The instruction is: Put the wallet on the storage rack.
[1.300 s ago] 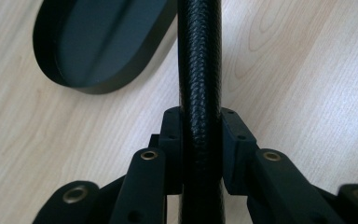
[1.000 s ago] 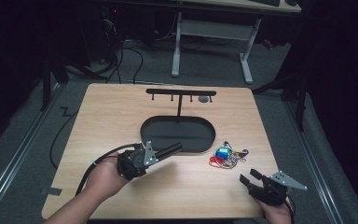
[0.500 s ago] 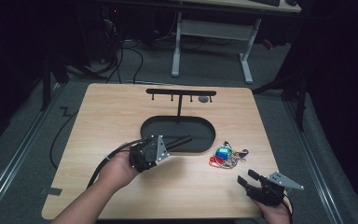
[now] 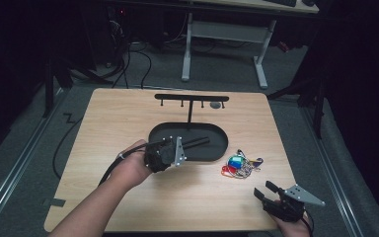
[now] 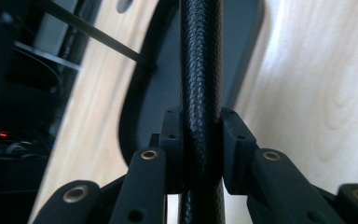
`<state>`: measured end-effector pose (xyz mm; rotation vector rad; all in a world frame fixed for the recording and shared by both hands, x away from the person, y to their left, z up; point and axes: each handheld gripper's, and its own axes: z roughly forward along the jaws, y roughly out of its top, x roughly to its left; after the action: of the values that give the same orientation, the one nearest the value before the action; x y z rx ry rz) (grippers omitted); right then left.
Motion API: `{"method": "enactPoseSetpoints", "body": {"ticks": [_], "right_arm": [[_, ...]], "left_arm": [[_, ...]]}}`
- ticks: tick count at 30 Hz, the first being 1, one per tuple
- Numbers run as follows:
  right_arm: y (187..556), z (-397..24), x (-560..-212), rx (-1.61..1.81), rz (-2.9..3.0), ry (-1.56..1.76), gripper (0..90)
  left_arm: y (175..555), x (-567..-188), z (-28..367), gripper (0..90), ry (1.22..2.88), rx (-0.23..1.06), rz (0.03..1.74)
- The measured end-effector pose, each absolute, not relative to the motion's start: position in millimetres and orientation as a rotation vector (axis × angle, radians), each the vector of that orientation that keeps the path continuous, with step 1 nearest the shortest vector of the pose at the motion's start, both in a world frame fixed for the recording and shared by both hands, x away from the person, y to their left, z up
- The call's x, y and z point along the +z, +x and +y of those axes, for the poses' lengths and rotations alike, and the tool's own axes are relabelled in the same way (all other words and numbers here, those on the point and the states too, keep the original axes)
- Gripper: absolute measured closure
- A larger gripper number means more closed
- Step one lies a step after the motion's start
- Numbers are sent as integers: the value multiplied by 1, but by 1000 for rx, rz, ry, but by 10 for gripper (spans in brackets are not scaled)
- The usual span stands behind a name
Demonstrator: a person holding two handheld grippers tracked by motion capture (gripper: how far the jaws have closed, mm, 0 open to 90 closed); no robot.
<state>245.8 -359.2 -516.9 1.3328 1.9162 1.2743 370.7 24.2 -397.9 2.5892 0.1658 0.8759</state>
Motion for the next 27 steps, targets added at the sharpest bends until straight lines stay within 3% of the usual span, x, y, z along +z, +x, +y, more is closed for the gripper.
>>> {"method": "enactPoseSetpoints", "body": {"ticks": [13,27], "right_arm": [[240,-362,-515,1271,1890,1329,395],[238,-363,-515,1292,1881,1343,395]], "left_arm": [[409,-412,-6,737,2620,960,-22],[444,-433,-18,737,2641,951,-22]]}}
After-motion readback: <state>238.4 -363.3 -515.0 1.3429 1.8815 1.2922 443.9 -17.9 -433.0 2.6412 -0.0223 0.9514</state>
